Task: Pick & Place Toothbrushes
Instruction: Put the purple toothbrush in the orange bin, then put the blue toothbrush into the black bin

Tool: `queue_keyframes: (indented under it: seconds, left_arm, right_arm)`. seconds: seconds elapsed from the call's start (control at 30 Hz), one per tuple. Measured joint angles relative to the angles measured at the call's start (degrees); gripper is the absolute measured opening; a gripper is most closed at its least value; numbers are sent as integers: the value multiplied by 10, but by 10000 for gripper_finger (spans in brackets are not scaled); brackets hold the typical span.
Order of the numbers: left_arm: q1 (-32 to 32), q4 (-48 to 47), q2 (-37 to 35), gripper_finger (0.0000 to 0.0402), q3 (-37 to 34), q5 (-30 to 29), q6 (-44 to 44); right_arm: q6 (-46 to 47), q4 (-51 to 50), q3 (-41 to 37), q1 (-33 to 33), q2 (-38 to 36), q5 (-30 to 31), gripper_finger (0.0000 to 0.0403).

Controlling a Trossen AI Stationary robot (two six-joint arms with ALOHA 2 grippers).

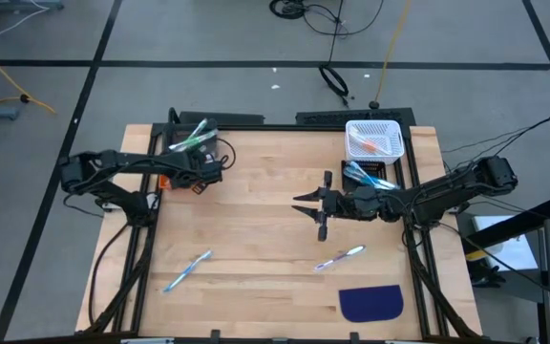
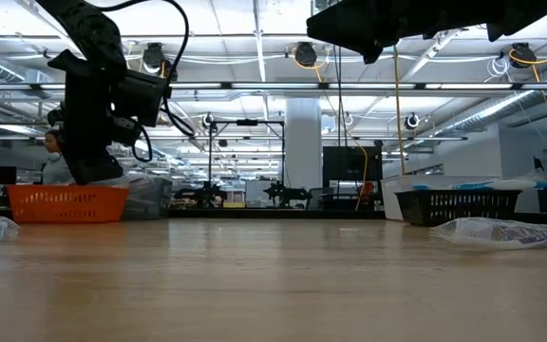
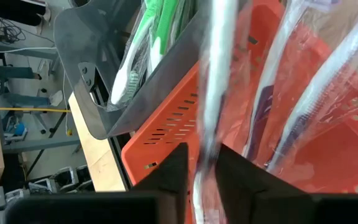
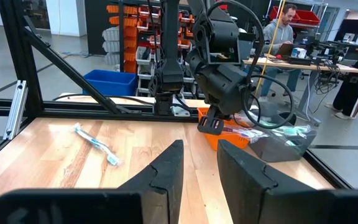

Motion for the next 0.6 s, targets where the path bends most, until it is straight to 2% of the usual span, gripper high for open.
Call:
queue_keyframes:
  seconds: [0.27,0.53,0.6]
  left_arm:
    - [0,-5,0,156,2,0,-1]
    - [-19,-20,-50,170,23,2,3]
    - [-30,-20,-74,170,26,27,5]
  right_arm:
    - [-1,0,0,0,0,0,89]
    - [-2,0,0,0,0,0,88]
    - [-2,0,0,0,0,1,89]
